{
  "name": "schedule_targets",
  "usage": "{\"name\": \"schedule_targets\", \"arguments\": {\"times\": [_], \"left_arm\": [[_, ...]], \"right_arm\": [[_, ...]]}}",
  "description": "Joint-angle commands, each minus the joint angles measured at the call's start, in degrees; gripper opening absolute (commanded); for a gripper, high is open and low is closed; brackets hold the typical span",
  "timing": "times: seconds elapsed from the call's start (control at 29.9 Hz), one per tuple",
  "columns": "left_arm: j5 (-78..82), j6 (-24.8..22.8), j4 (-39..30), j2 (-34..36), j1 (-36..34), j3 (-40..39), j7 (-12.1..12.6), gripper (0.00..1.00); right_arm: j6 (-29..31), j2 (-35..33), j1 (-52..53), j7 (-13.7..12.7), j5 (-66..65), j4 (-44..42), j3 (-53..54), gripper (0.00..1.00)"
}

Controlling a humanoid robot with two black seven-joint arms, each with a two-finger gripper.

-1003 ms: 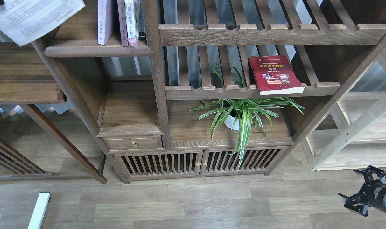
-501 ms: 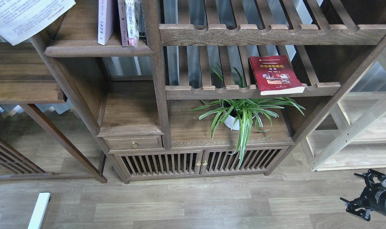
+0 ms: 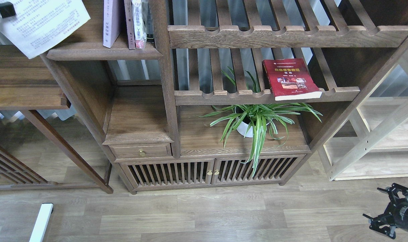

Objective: Organize books on shelf
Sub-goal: 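Push the white book onto the top shelf with the left gripper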

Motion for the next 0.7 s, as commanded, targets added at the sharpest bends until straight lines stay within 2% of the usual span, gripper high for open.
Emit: {"name": "schedule_targets", "arguments": {"times": [0.0,0.23,0.67], "left_arm": [[0.3,0.0,1.3,-2.1,-1.1,0.0,1.1,0.00],[0.5,0.0,4.9,-5.5,-4.4,1.3,3.6,0.00],[0.0,0.0,7.6,-7.6,-15.1,13.7,4.9,0.00]], "right_arm": [[0.1,0.0,0.0,0.0,0.0,0.0,0.0,1.00],[0.1,0.0,0.0,0.0,0.0,-0.1,0.0,1.00],[0.1,0.0,-0.1,0.0,0.0,-0.1,0.0,1.00]]}}
